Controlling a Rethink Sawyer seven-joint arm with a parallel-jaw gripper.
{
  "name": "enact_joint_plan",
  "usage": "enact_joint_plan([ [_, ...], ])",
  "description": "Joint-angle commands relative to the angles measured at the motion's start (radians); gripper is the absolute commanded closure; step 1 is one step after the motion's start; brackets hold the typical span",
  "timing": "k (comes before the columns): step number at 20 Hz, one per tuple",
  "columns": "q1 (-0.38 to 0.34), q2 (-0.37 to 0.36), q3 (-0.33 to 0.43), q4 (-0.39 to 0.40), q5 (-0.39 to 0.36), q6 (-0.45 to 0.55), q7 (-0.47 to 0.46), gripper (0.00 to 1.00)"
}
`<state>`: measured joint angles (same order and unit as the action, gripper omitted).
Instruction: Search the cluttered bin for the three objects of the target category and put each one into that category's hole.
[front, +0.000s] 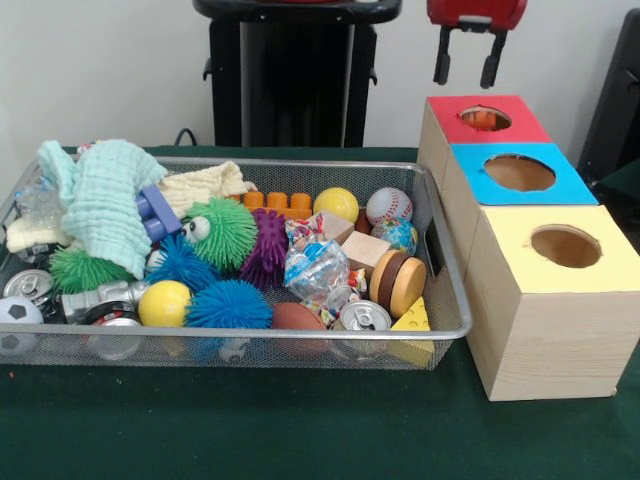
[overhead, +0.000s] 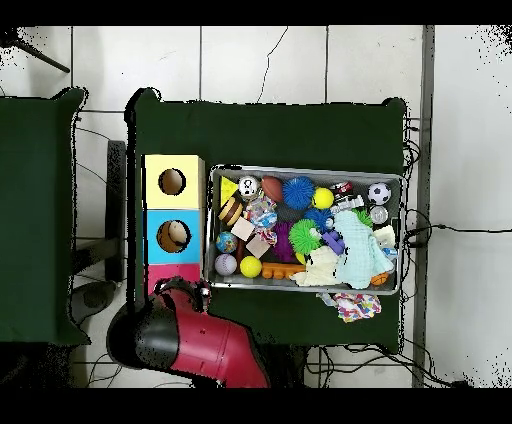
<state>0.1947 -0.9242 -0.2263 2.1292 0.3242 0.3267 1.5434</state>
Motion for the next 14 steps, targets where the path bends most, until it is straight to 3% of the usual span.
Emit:
enact_joint_plan([
  [1, -0.064, -0.025, 0.080, 0.107, -0.046, -0.028, 0.121, 0.00],
  [5, -0.098, -0.031, 0.095, 0.156, -0.076, -0.080, 0.106, 0.00],
  [14, -0.093, -0.014, 0.083, 0.131, -0.103, -0.069, 0.134, 0.00],
])
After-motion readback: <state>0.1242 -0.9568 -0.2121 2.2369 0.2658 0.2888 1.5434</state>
